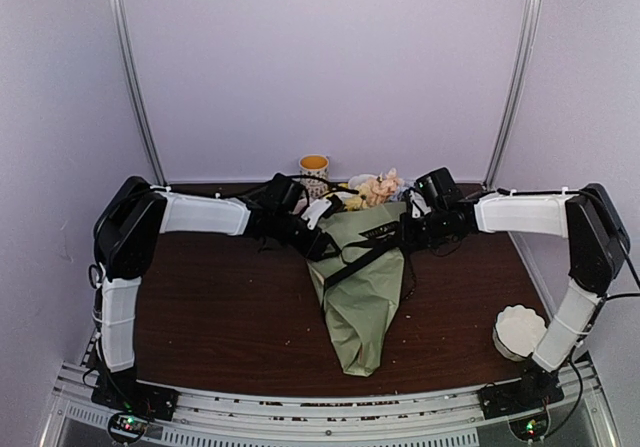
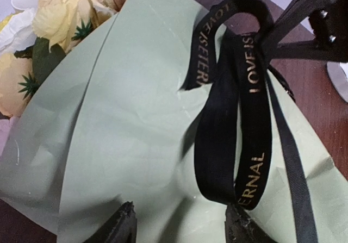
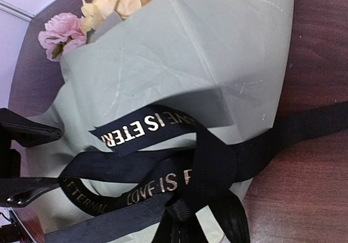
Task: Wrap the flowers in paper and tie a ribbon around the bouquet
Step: Cross the ribbon over the folded bouquet, then adjust the ribbon on the folded bouquet.
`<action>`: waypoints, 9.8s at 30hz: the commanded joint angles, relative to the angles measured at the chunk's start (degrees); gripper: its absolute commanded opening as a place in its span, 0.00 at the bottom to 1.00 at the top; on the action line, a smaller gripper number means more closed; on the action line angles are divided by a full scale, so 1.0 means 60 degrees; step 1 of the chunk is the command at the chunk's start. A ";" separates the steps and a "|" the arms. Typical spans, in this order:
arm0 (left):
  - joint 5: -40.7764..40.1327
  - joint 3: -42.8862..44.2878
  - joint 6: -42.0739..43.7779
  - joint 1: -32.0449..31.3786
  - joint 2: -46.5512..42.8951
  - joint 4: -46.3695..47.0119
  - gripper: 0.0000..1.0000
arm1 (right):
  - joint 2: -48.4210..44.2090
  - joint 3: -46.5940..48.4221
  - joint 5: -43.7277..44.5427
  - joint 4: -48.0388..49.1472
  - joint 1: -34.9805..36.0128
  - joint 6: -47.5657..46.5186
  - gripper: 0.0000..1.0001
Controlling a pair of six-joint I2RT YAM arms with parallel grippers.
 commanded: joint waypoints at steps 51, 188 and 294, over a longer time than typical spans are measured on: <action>-0.2490 -0.6109 -0.2791 0.0123 -0.3189 0.4449 0.05 | 0.2102 0.2907 0.0810 -0.1514 -0.0871 -0.0798 0.00; 0.0897 -0.1416 0.1178 -0.0226 -0.0891 0.1314 0.00 | -0.1321 -0.2712 -0.2669 0.3797 0.3131 0.0189 0.00; -0.2207 -0.3734 -0.0333 0.2016 -0.2509 0.0740 0.00 | -0.2891 -0.5214 -0.3282 0.2179 0.1282 0.0677 0.53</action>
